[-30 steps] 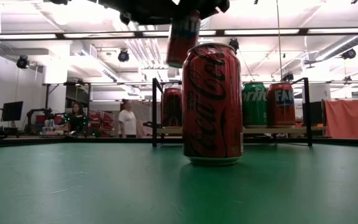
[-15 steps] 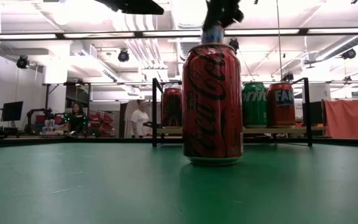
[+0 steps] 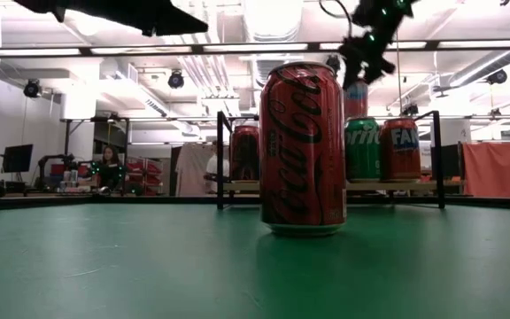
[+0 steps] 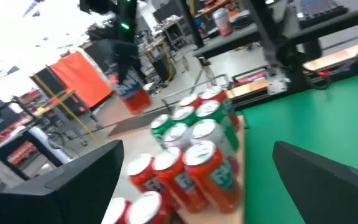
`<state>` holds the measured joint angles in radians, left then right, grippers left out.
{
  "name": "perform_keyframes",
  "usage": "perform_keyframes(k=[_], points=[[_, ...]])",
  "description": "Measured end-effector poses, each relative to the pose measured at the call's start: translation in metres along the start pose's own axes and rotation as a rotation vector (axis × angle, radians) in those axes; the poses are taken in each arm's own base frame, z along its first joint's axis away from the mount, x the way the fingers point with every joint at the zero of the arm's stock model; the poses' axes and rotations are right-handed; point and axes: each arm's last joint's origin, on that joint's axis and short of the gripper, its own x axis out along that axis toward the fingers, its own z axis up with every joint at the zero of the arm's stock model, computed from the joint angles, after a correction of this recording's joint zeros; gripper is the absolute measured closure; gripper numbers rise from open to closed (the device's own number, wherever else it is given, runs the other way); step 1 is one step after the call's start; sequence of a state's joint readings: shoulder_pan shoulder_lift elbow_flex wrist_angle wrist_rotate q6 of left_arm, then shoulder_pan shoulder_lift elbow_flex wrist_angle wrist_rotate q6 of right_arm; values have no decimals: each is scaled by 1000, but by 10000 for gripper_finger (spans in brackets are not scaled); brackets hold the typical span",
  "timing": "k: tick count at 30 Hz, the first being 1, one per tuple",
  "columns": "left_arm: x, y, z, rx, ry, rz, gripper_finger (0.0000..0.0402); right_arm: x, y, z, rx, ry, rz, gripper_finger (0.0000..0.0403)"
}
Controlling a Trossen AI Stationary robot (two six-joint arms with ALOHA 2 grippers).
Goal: Place canned beverage on shelf
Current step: Put the red soda can on the shelf aligned with the other red soda can
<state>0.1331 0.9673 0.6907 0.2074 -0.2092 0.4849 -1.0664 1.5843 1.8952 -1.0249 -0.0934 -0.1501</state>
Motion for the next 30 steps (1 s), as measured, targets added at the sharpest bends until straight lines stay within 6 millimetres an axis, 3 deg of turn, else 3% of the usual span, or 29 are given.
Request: perform_keyframes(k=[3, 7, 13, 23, 30], points=[[-2, 17, -4, 13, 11, 64, 6, 14, -18, -8, 38, 1, -17, 124], [-5, 44, -12, 16, 31, 154, 6, 27, -25, -17, 77, 5, -21, 124], [-8, 68, -30, -54, 16, 45, 5, 43, -24, -30, 115, 68, -59, 124], [-10, 76, -35, -107, 21, 47, 5, 57, -19, -46, 146, 133, -66, 124], [-10, 76, -35, -105, 19, 48, 5, 60, -5, -44, 127, 130, -49, 124]])
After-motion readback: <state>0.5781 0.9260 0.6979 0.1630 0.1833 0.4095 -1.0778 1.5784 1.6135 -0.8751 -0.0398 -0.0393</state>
